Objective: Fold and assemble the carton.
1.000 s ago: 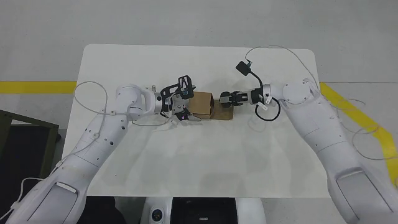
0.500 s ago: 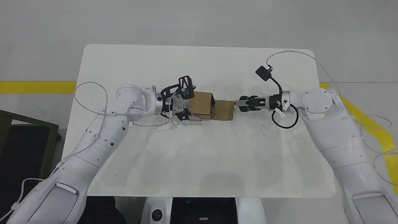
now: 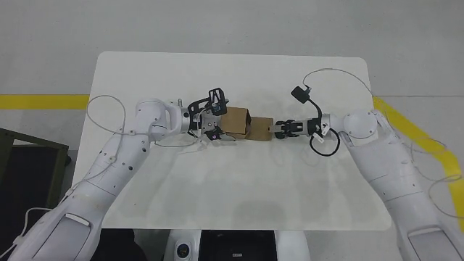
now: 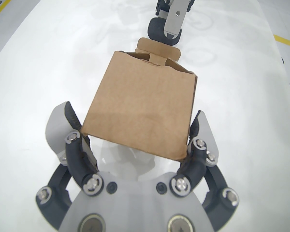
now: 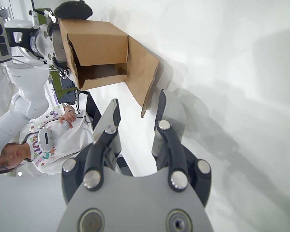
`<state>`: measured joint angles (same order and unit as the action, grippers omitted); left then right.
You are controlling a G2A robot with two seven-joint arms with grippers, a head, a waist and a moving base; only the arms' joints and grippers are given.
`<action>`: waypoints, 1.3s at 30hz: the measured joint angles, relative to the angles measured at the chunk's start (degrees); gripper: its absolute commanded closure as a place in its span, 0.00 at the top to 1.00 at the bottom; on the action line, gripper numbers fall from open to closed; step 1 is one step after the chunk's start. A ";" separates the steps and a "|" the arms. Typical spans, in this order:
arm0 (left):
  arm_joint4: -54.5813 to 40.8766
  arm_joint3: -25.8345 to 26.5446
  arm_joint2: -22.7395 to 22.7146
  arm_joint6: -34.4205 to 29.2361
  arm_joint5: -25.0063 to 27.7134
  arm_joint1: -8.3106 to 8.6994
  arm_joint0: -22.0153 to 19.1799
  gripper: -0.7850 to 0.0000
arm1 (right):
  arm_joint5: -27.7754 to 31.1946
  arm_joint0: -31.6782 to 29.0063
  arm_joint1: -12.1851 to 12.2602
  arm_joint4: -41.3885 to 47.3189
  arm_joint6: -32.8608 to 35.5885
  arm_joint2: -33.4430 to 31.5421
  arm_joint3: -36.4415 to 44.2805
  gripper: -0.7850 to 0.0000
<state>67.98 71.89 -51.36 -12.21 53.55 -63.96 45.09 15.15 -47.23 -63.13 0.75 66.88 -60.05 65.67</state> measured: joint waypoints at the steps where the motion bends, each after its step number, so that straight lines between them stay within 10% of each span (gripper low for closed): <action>1: 0.04 0.06 -0.02 0.00 0.00 0.00 0.02 1.00 | 0.04 0.17 -0.12 0.17 0.00 0.40 -0.18 0.40; 39: 0.86 0.80 -1.78 -0.16 0.30 0.47 1.21 1.00 | 7.79 8.40 -5.08 12.03 0.31 10.04 -5.76 0.32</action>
<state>68.84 72.68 -53.14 -12.37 53.85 -63.48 46.30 22.94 -38.83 -68.21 12.78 67.19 -50.01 59.91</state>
